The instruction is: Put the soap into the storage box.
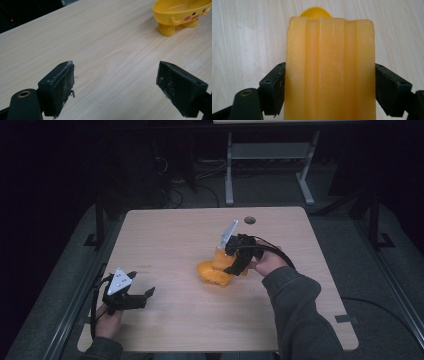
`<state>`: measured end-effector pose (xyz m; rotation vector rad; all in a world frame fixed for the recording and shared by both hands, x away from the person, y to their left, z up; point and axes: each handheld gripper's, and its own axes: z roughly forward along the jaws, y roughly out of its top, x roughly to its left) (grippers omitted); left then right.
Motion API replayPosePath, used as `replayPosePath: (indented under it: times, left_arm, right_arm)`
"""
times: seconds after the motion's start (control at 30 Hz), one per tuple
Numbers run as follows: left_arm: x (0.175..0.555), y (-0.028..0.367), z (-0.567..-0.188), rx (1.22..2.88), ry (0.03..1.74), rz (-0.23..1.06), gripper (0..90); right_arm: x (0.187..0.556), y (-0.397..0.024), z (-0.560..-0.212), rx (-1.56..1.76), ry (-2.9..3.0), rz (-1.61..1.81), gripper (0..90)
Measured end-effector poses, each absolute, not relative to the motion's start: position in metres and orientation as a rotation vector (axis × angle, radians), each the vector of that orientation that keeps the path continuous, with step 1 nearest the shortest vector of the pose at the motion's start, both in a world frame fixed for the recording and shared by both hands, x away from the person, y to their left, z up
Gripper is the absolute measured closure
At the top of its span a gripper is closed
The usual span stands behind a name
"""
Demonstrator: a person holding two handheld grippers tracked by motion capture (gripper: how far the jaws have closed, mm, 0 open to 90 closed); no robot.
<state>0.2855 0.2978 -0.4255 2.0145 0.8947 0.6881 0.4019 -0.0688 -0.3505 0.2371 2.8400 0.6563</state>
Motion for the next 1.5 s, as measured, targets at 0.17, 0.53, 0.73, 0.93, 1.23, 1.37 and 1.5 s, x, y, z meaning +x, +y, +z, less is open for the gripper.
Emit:
replayPosePath:
  times: [0.17,0.53,0.73,0.93,1.23,1.37,1.5]
  left_arm:
    - [0.285,0.299,-0.425,2.006,0.901,0.687,14.1]
    - [0.285,0.299,-0.424,1.997,0.9,0.691,14.2]
    - [0.285,0.3,-0.424,1.996,0.9,0.692,14.1]
    - [0.285,0.302,-0.423,1.981,0.907,0.677,14.1]
    - [0.285,0.301,-0.424,1.98,0.907,0.677,14.1]
    - [0.285,0.301,-0.424,1.98,0.907,0.677,14.1]
    - [0.285,0.301,-0.424,1.98,0.907,0.677,14.1]
  right_arm:
    - [0.404,-0.06,-0.351,0.216,2.848,0.634,20.7]
    - [0.41,-0.043,-0.352,0.188,2.862,0.645,20.7]
    - [0.412,-0.036,-0.358,0.186,2.879,0.642,20.6]
    - [0.412,-0.032,-0.365,0.187,2.896,0.649,20.6]
    - [0.414,-0.028,-0.376,0.195,2.933,0.627,20.7]
    - [0.414,-0.028,-0.377,0.198,2.941,0.628,20.7]
    - [0.415,-0.026,-0.378,0.201,2.95,0.621,20.7]
